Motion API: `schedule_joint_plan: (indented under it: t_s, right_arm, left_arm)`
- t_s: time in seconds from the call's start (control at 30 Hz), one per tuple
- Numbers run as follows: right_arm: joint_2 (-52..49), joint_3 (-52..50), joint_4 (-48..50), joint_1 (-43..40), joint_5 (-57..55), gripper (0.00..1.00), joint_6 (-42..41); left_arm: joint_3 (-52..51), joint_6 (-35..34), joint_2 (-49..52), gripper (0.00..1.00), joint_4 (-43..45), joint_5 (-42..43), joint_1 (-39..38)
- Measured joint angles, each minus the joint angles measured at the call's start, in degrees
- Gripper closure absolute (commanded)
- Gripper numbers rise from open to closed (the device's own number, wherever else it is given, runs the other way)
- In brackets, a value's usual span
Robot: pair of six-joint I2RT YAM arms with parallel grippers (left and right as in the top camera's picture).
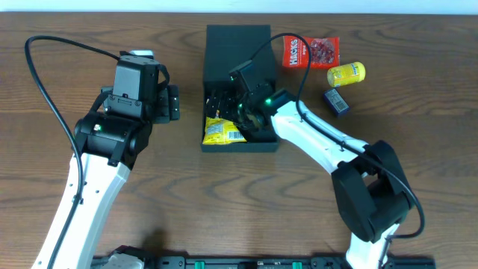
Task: Pack container
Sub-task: 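Carry the yellow bag with the right gripper into the box, then release the yellow bag in the box and push it down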
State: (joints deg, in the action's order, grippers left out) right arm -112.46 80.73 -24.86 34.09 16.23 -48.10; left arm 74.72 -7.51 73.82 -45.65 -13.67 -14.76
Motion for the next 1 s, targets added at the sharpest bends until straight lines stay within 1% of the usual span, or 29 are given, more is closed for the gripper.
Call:
schedule_joint_plan:
  t_s: [0.1, 0.17, 0.2, 0.23, 0.27, 0.3, 0.33, 0.43, 0.57, 0.7, 1.0]
  right_arm:
    - [0.39, 0.79, -1.9, -1.36, 0.57, 0.01, 3.78]
    - [2.01, 0.96, -3.13, -2.21, 0.79, 0.01, 7.85]
    - [3.54, 1.01, -3.78, -2.43, 0.81, 0.1, 10.69]
    - [4.61, 1.07, -4.31, -2.43, 0.81, 0.26, 12.72]
    - [5.84, 1.44, -5.44, -2.23, 0.92, 0.58, 15.76]
    - [6.64, 1.86, -6.43, -1.9, 0.98, 0.87, 18.25]
    - [7.1, 2.14, -7.19, -1.51, 1.05, 0.98, 20.11]
    - [7.23, 2.43, -9.38, 0.33, 1.16, 0.99, 23.58]
    - [5.99, 2.43, -12.0, 2.34, 0.83, 0.99, 25.86]
    - [3.87, 2.43, -13.9, 2.51, 0.15, 0.99, 26.8]
    - [-2.73, 2.43, -13.57, 2.54, -2.03, 0.99, 27.82]
  left_arm:
    - [0.0, 0.0, 0.0, 0.05, 0.0, 0.0, 0.0]
    - [0.0, 0.0, 0.0, 0.05, 0.02, 0.0, 0.0]
    - [0.0, 0.02, 0.0, 0.05, 0.02, 0.0, 0.0]
    - [0.0, 0.0, 0.0, 0.05, 0.04, 0.0, 0.0]
    - [0.0, 0.0, 0.0, 0.05, 0.07, 0.0, 0.0]
    - [0.0, 0.02, 0.0, 0.05, 0.26, 0.0, 0.0]
    - [0.0, 0.02, 0.0, 0.05, 0.46, 0.0, 0.0]
    - [0.0, 0.0, 0.0, 0.04, 0.66, 0.0, 0.0]
    - [0.0, 0.0, 0.0, 0.05, 0.66, 0.0, 0.0]
    - [0.0, 0.0, 0.0, 0.05, 0.68, 0.72, 0.0]
    - [0.0, 0.0, 0.0, 0.05, 0.68, 1.51, 0.0]
